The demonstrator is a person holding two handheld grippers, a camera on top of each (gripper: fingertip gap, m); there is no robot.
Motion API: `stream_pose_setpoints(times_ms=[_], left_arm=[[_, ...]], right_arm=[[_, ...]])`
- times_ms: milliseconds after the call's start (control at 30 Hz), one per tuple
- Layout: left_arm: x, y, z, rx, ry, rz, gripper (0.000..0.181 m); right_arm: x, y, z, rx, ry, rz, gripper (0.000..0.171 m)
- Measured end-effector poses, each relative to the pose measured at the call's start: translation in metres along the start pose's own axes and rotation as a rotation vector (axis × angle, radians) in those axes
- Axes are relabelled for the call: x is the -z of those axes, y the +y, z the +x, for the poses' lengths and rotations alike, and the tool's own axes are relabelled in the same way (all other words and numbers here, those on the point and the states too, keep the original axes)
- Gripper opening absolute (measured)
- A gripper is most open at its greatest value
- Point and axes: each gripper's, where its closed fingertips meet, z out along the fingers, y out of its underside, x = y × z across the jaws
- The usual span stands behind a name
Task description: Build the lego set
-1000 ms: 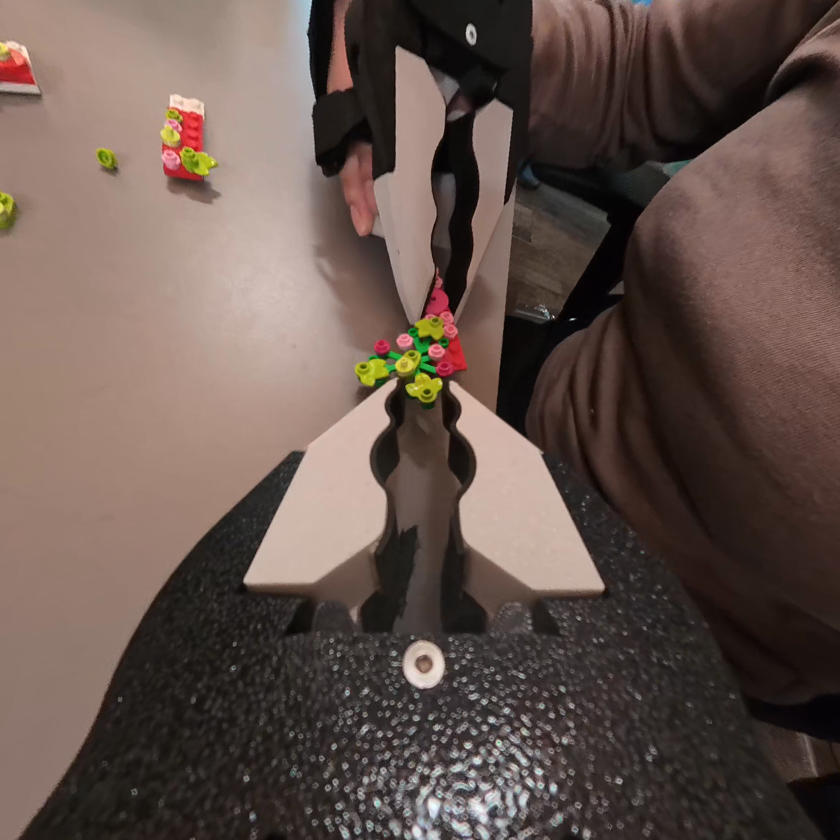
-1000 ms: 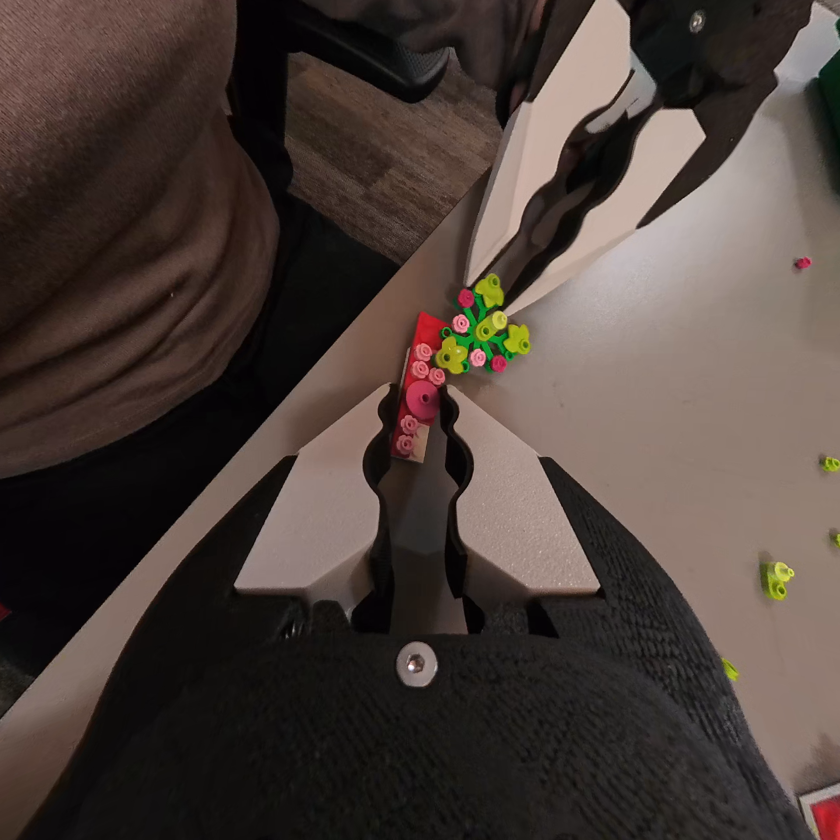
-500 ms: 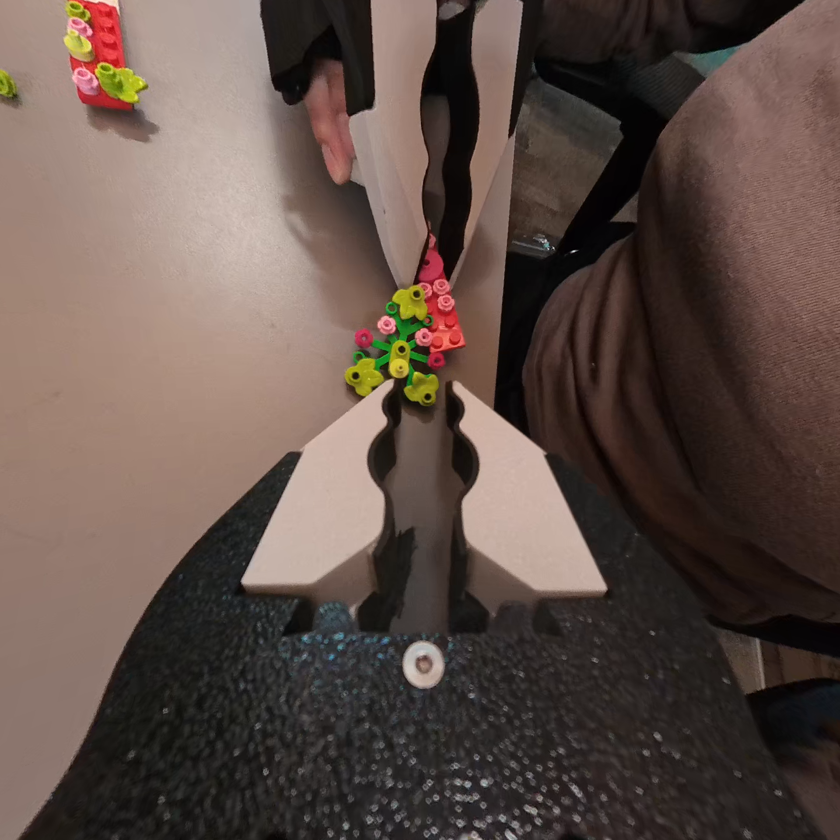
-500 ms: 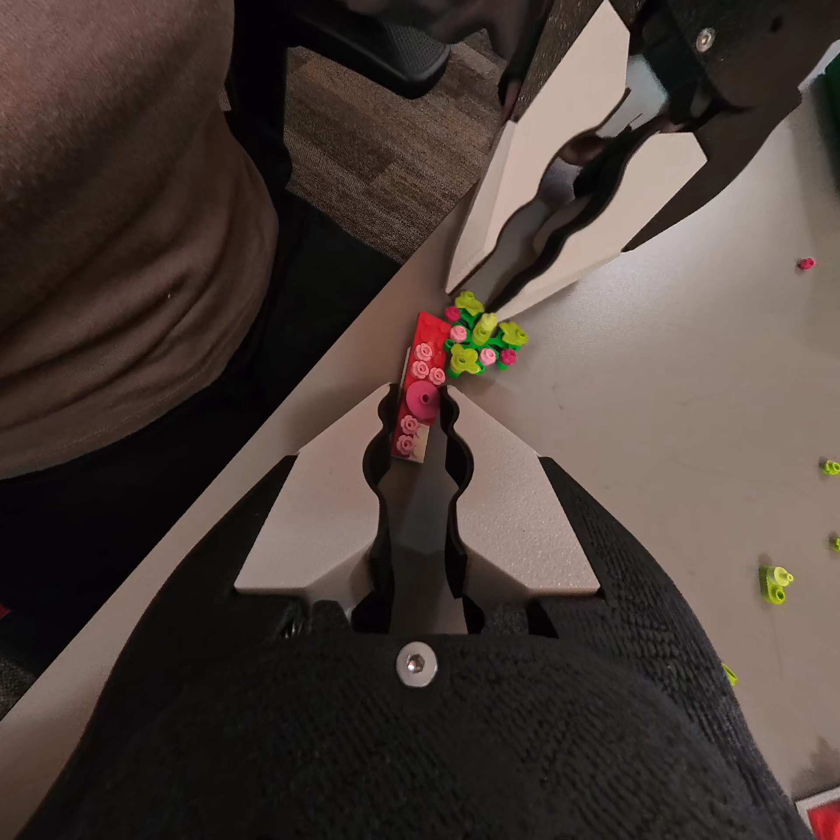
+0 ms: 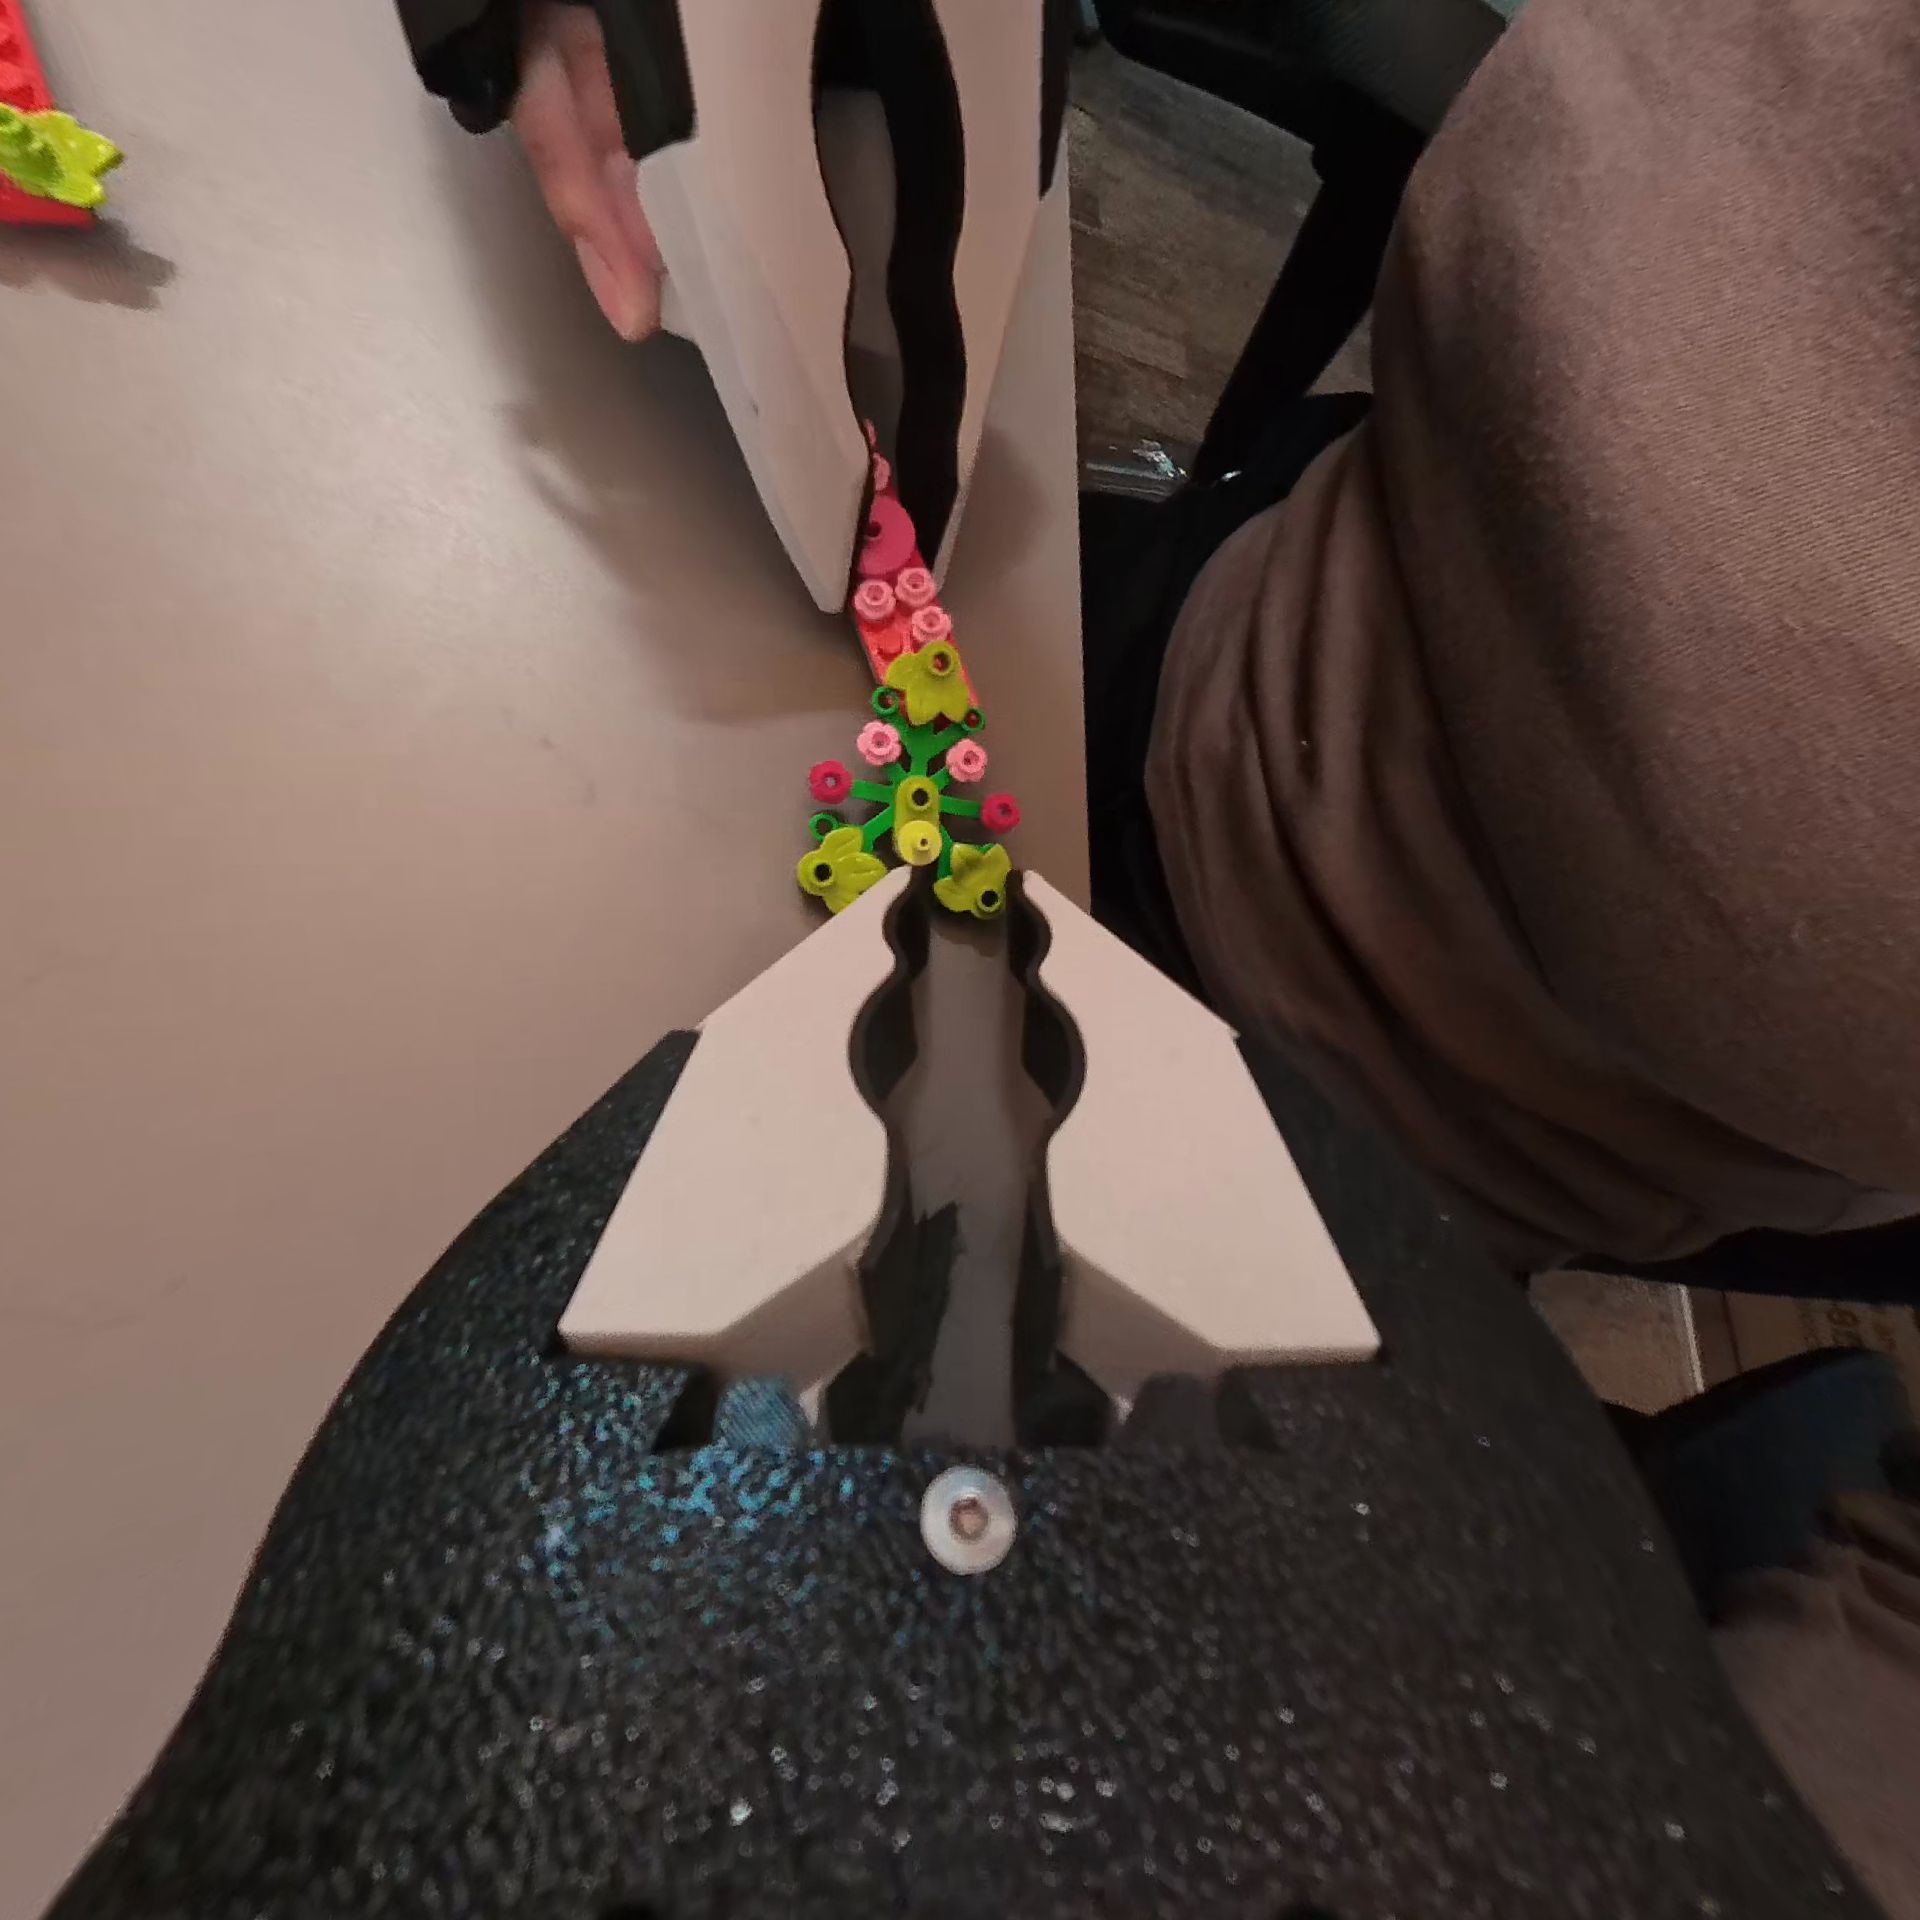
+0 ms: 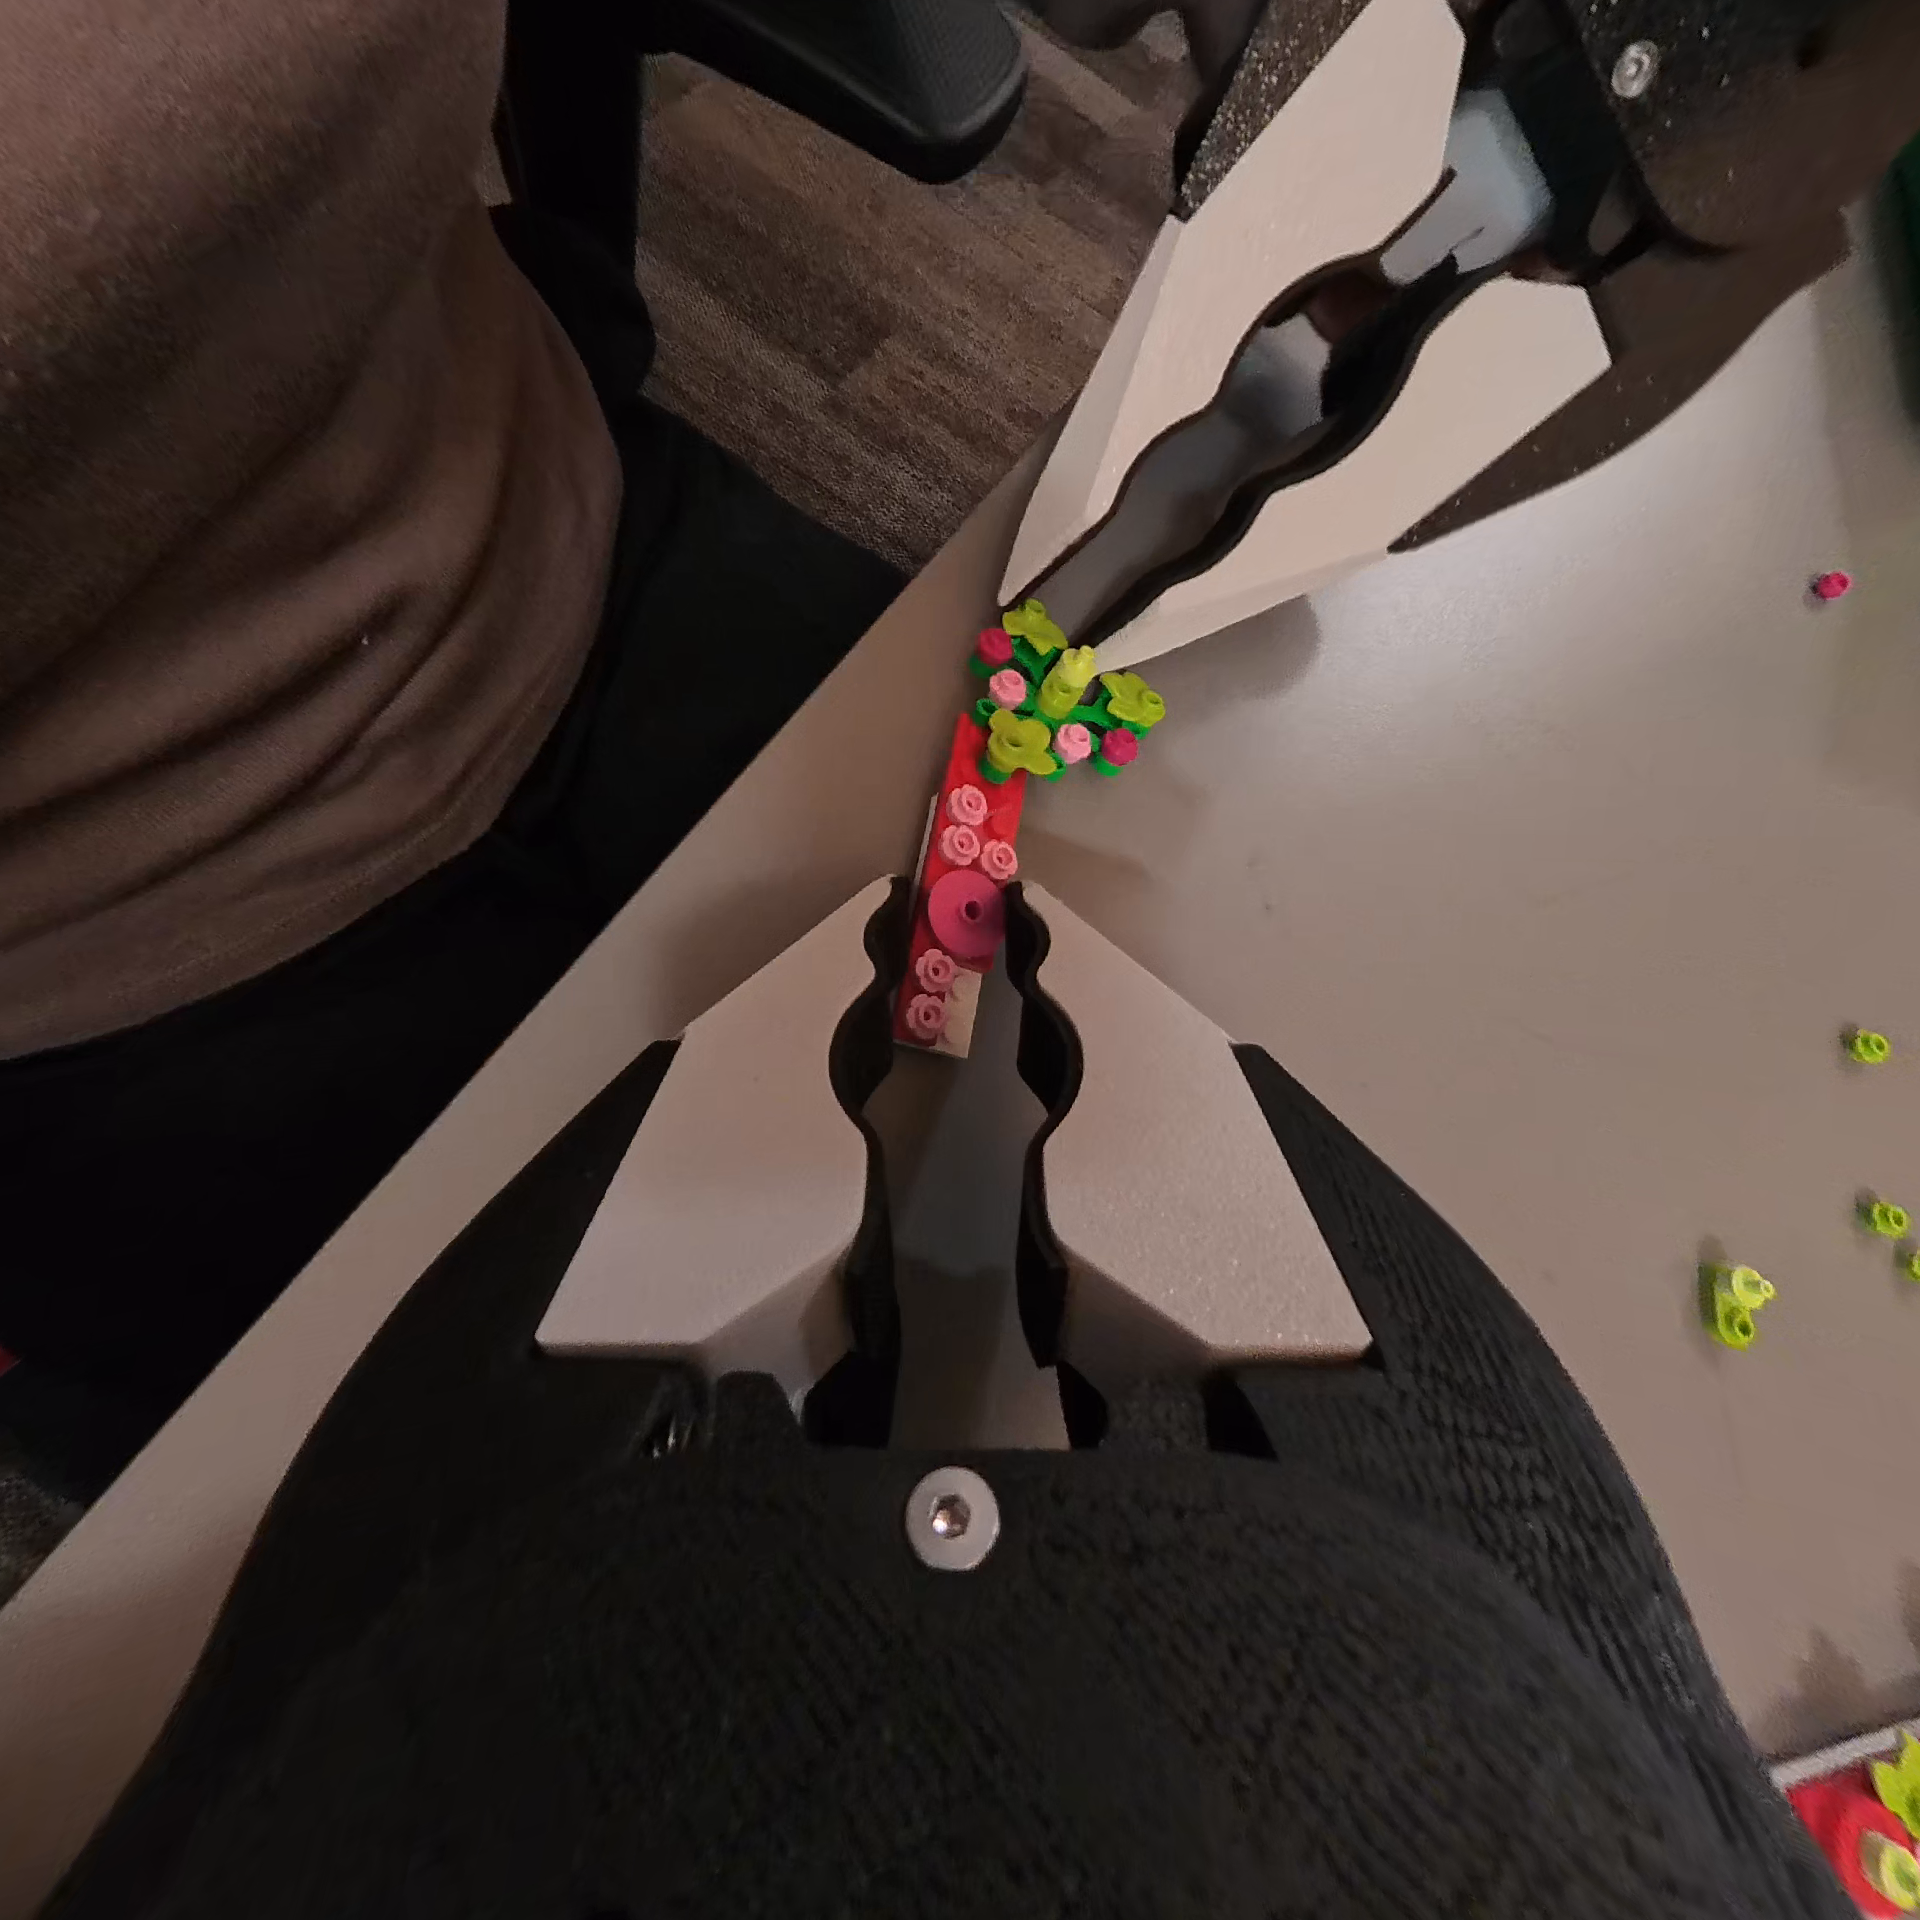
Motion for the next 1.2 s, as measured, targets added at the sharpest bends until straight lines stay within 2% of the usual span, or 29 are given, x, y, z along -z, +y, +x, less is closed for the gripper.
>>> stream_pose_setpoints(times_ms=[33,233,367,900,1200], left_arm=[[-0.001,0.000,0.002,-0.005,0.018,-0.011,0.013],[-0.005,0.004,0.018,-0.048,0.142,-0.114,0.013],[-0.004,0.005,0.020,-0.062,0.166,-0.150,0.013],[0.011,-0.013,0.020,-0.086,0.230,0.011,0.012],[0.009,-0.008,-0.004,-0.091,0.122,0.021,0.013]], right_arm=[[-0.001,-0.001,-0.001,0.005,-0.006,0.002,0.017],[-0.008,-0.009,-0.011,0.026,-0.069,0.026,0.017],[-0.010,-0.013,-0.016,0.045,-0.096,0.031,0.017],[-0.010,-0.013,-0.016,0.039,-0.100,0.039,0.017],[-0.007,-0.009,-0.011,0.042,-0.069,0.026,0.017]])
